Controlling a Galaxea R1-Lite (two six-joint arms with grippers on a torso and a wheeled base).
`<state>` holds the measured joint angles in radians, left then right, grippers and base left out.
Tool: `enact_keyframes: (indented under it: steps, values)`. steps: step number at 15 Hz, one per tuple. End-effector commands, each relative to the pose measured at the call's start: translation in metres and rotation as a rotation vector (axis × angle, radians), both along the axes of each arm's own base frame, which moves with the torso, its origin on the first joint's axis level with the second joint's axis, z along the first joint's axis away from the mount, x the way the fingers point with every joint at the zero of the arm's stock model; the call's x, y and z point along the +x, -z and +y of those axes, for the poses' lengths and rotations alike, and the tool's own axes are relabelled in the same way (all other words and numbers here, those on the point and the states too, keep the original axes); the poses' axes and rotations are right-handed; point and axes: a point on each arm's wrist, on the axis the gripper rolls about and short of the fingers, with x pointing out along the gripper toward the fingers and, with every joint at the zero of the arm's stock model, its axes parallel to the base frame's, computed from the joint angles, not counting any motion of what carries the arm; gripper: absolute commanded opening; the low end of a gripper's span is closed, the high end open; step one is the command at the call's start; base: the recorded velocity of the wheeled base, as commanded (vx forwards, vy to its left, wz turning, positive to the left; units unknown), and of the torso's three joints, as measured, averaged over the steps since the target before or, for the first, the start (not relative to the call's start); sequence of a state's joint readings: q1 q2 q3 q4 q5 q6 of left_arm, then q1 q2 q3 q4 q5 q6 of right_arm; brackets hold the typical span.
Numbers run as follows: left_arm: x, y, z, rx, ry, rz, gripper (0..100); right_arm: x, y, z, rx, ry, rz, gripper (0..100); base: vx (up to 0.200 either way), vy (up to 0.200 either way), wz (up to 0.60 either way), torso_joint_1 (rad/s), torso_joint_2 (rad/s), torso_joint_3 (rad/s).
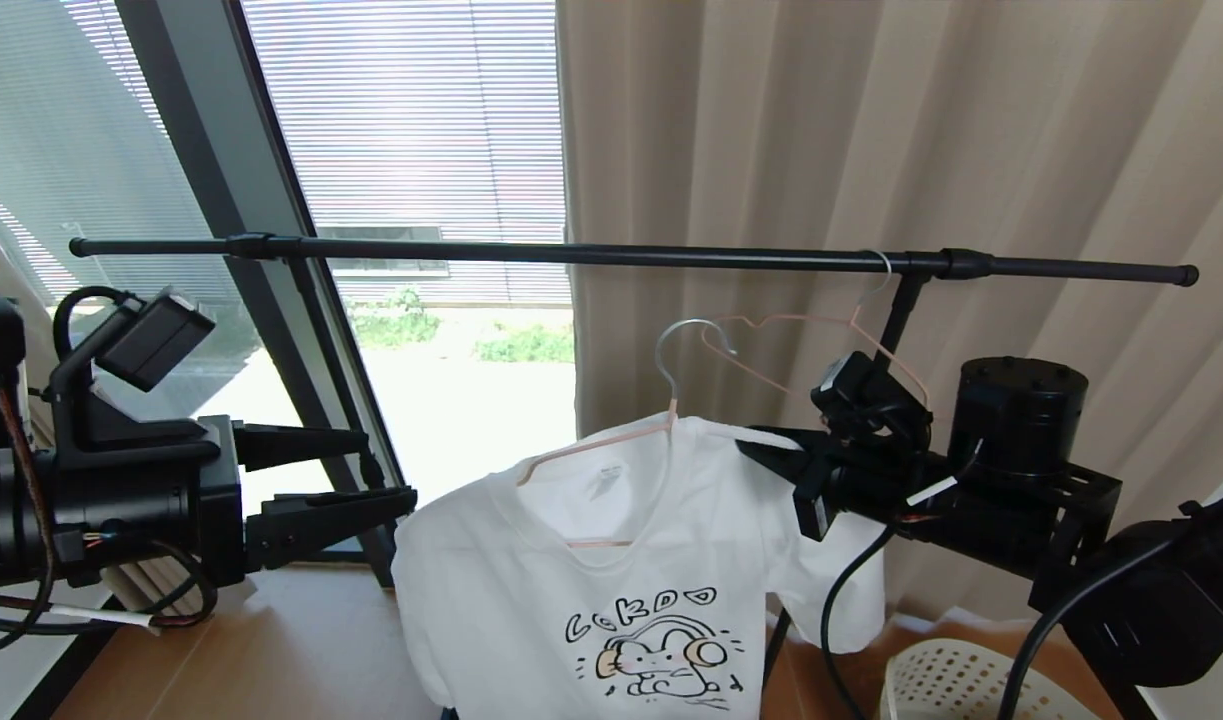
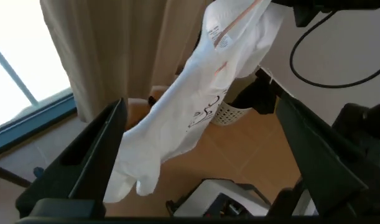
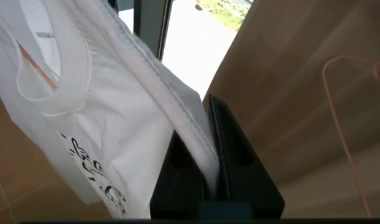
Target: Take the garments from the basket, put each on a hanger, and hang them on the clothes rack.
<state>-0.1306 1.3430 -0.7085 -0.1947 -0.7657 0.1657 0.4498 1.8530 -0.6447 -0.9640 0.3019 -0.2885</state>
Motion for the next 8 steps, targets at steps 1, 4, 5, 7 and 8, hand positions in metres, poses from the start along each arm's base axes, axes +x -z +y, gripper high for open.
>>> enact_keyframes:
  steps: [1,4,5,7,8]
  values:
    - [-0.001,-0.017,-0.019,0.039,0.111,-0.096,100,-0.003,0.003,0.005,-0.004,-0.017,0.008,0,0.000,0.000,0.00,0.000,0.00,0.000]
    - [0.013,0.003,-0.029,0.115,0.173,-0.099,100,-0.004,0.001,0.004,-0.006,-0.020,0.000,0,0.000,0.000,0.00,0.000,0.00,0.000]
    - [0.017,0.011,-0.030,0.145,0.196,-0.110,100,-0.004,0.001,0.004,-0.006,-0.020,0.000,0,0.000,0.000,0.00,0.000,0.00,0.000]
    - [0.021,0.017,-0.032,0.179,0.227,-0.134,100,-0.005,-0.002,0.003,-0.002,-0.020,-0.008,0,0.000,0.000,0.00,0.000,0.00,0.000]
    - [0.022,0.022,-0.034,0.202,0.248,-0.146,100,-0.006,-0.003,0.003,0.001,-0.021,-0.012,0,0.000,0.000,0.00,0.000,0.00,0.000]
